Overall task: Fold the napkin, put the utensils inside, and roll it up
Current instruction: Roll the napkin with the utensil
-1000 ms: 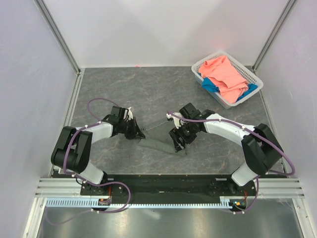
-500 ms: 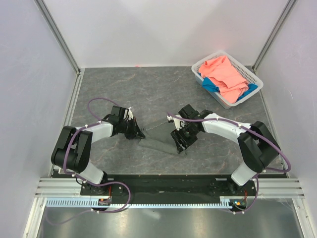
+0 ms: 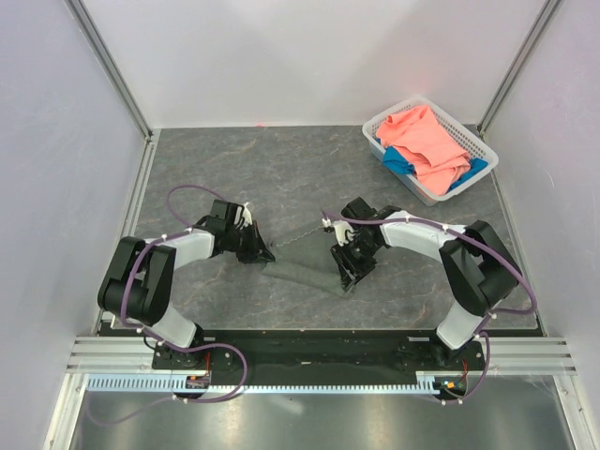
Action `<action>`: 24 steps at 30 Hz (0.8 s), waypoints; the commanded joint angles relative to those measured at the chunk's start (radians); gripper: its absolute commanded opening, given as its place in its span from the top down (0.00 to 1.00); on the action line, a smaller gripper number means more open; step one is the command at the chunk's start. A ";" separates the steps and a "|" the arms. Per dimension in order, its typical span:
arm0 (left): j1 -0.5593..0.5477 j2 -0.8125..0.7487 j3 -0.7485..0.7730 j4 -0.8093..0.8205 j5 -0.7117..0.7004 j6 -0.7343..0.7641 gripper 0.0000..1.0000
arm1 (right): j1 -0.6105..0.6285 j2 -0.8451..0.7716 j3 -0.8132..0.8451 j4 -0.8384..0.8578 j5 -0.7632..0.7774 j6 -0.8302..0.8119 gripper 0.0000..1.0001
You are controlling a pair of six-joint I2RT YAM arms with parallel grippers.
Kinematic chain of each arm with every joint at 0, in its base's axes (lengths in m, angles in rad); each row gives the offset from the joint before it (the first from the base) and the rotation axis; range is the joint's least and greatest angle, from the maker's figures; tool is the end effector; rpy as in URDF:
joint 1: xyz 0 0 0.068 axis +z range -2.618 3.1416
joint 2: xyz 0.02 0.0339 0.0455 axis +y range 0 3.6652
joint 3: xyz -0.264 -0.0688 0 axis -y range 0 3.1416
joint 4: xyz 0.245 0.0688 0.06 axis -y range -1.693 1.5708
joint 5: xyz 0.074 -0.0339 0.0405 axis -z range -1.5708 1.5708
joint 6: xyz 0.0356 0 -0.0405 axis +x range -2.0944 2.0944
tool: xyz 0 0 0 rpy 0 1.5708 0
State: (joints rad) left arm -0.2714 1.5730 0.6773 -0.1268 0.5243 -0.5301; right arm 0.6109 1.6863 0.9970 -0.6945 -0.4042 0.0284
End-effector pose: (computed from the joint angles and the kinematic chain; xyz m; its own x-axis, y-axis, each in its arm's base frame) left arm 0.2603 -0.0909 0.1343 -0.9538 -0.1889 -0.2337 0.0014 0.7749 -0.6321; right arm 0.2357 0.1821 0.1614 -0.8212 -0.5432 -0.1749 -0.5642 0.7269 0.3916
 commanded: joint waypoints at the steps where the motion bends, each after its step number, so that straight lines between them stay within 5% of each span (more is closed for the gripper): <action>1: 0.003 0.021 0.019 -0.025 -0.050 0.053 0.98 | -0.020 0.039 -0.009 -0.025 0.001 0.005 0.56; 7: 0.003 0.033 0.022 -0.025 -0.046 0.056 0.98 | -0.026 0.015 0.000 -0.045 0.010 0.013 0.53; 14: 0.003 0.058 0.030 -0.027 -0.035 0.055 0.98 | -0.025 -0.043 0.086 -0.126 0.056 0.022 0.25; 24: 0.005 0.064 0.031 -0.028 -0.029 0.055 0.98 | 0.036 -0.105 0.293 -0.188 0.229 -0.019 0.11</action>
State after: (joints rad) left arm -0.2699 1.6100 0.7006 -0.1333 0.5468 -0.5293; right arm 0.5976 1.6394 1.2015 -0.8742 -0.2962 0.0448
